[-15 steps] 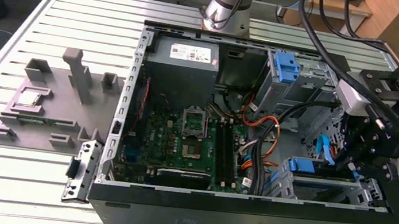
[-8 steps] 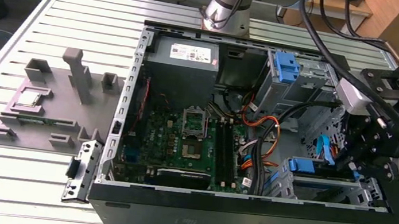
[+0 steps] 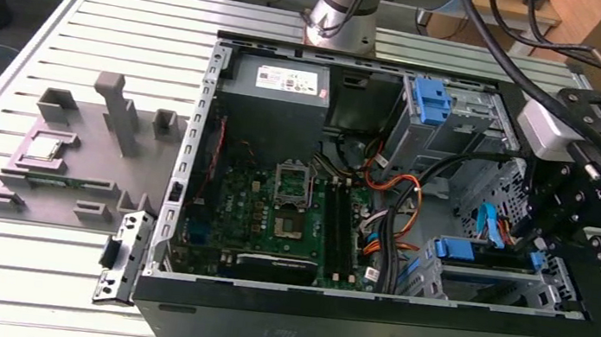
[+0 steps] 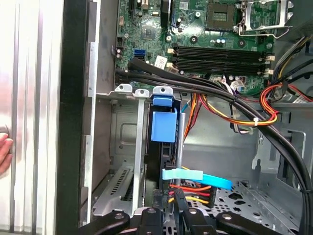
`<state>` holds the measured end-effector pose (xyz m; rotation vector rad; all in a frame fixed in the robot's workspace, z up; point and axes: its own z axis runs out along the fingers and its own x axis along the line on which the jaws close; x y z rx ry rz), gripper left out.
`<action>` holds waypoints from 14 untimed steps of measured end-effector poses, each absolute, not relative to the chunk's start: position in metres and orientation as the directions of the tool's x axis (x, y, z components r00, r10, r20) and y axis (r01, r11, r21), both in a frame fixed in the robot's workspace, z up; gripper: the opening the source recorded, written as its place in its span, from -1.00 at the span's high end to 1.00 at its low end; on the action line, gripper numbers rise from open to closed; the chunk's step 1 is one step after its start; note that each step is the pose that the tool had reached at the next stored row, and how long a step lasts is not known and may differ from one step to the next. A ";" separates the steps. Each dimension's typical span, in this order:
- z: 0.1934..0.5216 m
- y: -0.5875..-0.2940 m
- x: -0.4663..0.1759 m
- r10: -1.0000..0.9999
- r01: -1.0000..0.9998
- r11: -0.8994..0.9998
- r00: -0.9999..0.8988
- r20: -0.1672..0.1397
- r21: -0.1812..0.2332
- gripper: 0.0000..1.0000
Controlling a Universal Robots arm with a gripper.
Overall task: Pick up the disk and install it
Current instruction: 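Insert the second disk wire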
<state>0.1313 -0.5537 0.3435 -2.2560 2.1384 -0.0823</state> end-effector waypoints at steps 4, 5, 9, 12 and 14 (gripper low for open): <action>0.344 -0.554 0.131 -0.998 -0.997 -0.054 0.053 0.016 -0.060 0.53; 0.344 -0.554 0.131 -0.998 -0.997 -0.054 0.053 0.016 -0.059 0.53; 0.343 -0.554 0.132 -0.998 -0.998 -0.054 0.054 0.014 -0.020 0.53; 0.343 -0.554 0.132 -0.998 -0.998 -0.054 0.054 0.014 -0.019 0.53; 0.343 -0.554 0.132 -0.998 -0.998 -0.054 0.054 0.014 -0.019 0.53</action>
